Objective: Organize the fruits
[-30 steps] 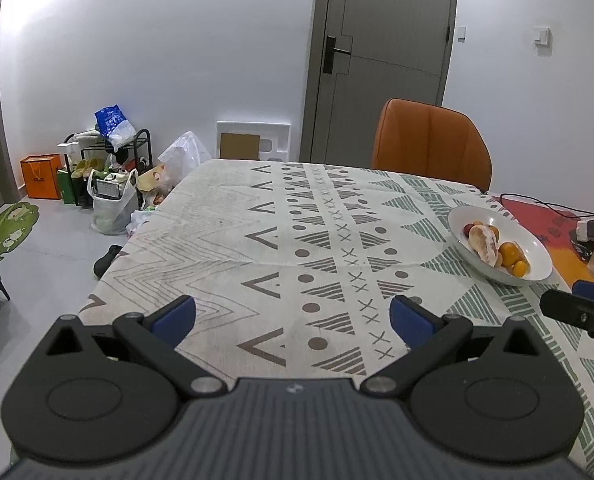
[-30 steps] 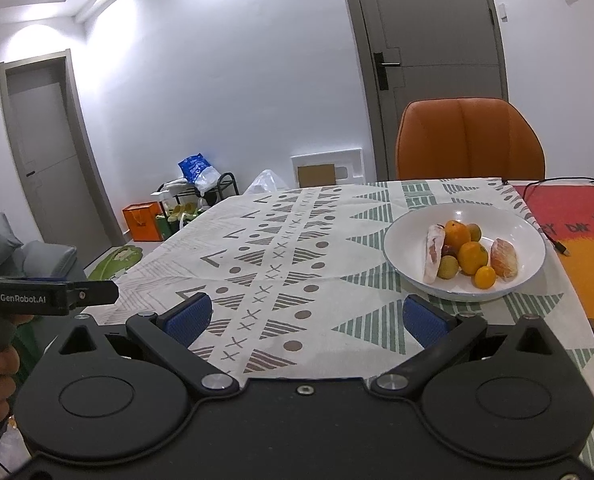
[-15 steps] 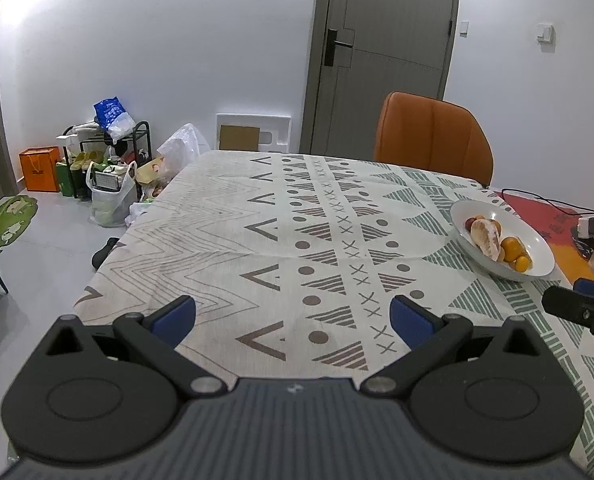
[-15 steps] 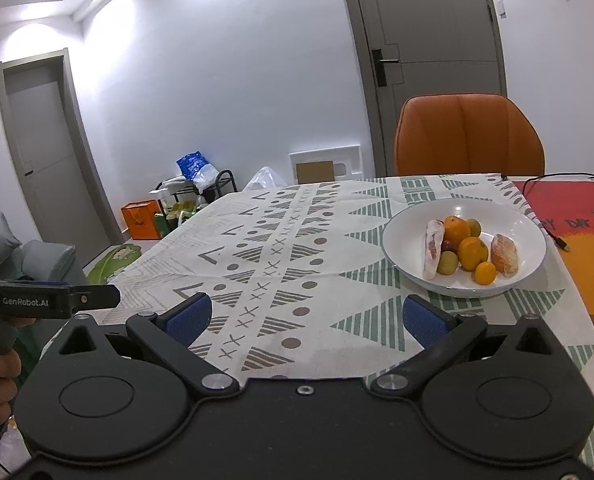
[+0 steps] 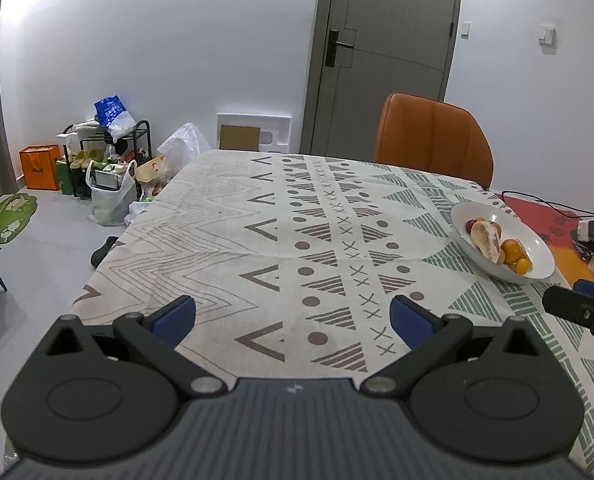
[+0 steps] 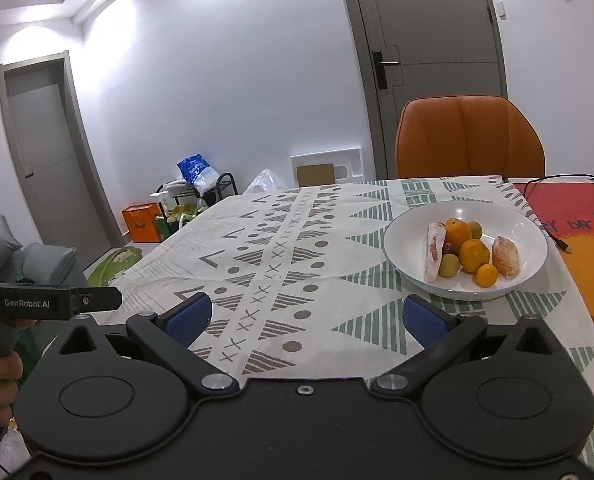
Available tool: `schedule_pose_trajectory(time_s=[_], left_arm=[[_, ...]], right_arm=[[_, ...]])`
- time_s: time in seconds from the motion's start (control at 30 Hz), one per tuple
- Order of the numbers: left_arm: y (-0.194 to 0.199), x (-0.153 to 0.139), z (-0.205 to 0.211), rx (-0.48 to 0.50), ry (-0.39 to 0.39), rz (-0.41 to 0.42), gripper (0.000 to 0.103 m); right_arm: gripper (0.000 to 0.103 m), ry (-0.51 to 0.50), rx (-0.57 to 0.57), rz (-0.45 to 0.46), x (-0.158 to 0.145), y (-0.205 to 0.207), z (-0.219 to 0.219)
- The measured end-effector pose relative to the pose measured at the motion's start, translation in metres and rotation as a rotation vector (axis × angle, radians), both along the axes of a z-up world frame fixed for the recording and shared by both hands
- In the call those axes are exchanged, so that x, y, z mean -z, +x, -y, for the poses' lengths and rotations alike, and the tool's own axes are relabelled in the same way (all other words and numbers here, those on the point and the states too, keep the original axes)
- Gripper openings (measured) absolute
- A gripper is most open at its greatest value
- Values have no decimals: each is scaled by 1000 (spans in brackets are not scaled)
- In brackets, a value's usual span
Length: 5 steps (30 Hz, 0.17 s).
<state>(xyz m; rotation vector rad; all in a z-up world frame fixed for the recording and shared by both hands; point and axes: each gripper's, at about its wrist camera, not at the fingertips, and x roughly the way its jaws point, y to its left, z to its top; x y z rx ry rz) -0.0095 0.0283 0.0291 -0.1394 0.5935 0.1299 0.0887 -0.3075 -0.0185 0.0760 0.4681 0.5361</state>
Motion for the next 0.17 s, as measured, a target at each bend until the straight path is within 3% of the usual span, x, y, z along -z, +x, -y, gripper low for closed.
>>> schedule_pose_trajectory(time_s=[0.17], left_arm=[[-2,-3,0,5,1,4,102]], right_arm=[[103,4,5,6,-3,-1,1]])
